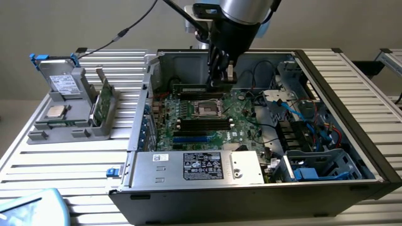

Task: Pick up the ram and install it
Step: 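Insert the ram into the slot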

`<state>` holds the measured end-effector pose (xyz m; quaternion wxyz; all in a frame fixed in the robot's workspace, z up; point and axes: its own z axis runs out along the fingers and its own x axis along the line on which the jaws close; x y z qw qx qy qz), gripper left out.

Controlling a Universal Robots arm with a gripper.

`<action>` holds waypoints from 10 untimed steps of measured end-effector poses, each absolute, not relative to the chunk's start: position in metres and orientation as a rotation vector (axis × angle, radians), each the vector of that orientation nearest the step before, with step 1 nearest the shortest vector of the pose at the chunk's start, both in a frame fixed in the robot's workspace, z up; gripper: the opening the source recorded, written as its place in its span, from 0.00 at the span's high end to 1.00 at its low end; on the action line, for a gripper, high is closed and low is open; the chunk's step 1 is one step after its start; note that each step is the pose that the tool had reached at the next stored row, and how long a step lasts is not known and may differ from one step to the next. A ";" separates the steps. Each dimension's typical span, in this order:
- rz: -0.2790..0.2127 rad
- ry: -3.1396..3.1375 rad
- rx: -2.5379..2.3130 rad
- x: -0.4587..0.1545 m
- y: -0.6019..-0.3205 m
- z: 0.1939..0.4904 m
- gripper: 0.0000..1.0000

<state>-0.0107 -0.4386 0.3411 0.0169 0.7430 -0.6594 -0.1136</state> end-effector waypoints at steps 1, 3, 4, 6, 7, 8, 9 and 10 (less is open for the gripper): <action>-0.343 -2.047 2.304 -0.011 -0.438 0.341 0.86; -0.317 -2.042 2.289 -0.011 -0.438 0.340 0.86; -0.300 -2.040 2.278 -0.010 -0.438 0.340 0.86; -0.275 -2.043 2.257 -0.010 -0.438 0.340 0.86; -0.267 -2.048 2.249 -0.010 -0.438 0.339 0.86; -0.262 -2.055 2.242 -0.010 -0.438 0.339 0.86; -0.255 -2.063 2.236 -0.010 -0.438 0.338 0.86; -0.248 -2.071 2.231 -0.010 -0.438 0.338 0.86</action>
